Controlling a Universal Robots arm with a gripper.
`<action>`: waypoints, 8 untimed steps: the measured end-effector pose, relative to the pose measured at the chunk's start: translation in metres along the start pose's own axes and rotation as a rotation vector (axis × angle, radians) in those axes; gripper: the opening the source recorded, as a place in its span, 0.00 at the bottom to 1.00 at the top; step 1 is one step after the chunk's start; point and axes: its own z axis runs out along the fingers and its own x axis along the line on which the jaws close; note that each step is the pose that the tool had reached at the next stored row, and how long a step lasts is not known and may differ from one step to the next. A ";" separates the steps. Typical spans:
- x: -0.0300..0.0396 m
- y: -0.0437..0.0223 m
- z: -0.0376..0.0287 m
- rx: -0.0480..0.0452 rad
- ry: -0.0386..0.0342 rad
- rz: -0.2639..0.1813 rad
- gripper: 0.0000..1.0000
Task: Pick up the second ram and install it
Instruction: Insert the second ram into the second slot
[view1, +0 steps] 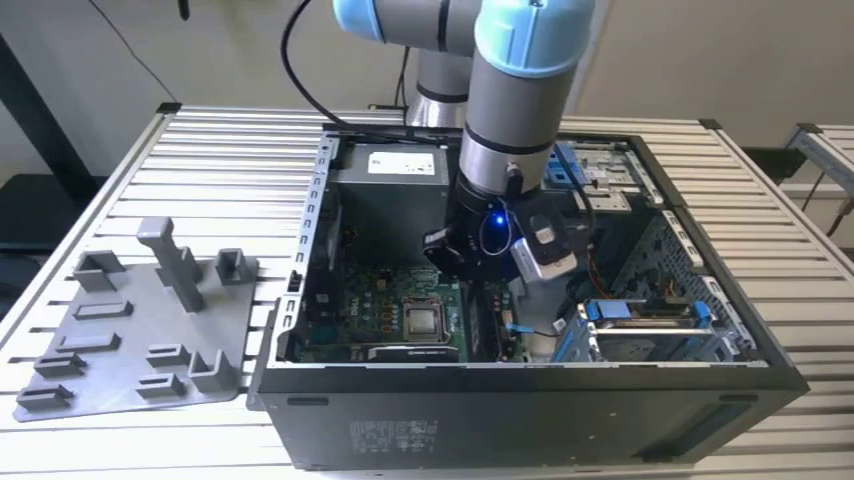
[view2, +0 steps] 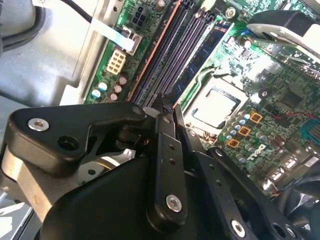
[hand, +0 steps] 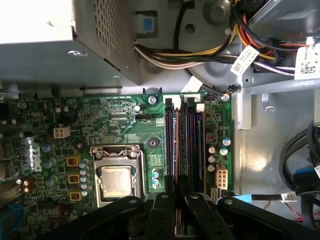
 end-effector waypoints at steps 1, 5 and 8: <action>-0.0004 0.0000 0.0005 0.0001 0.0000 0.000 0.14; -0.0015 0.0000 0.0028 0.0002 0.0002 0.000 0.14; -0.0018 0.0000 0.0044 0.0004 0.0004 0.000 0.14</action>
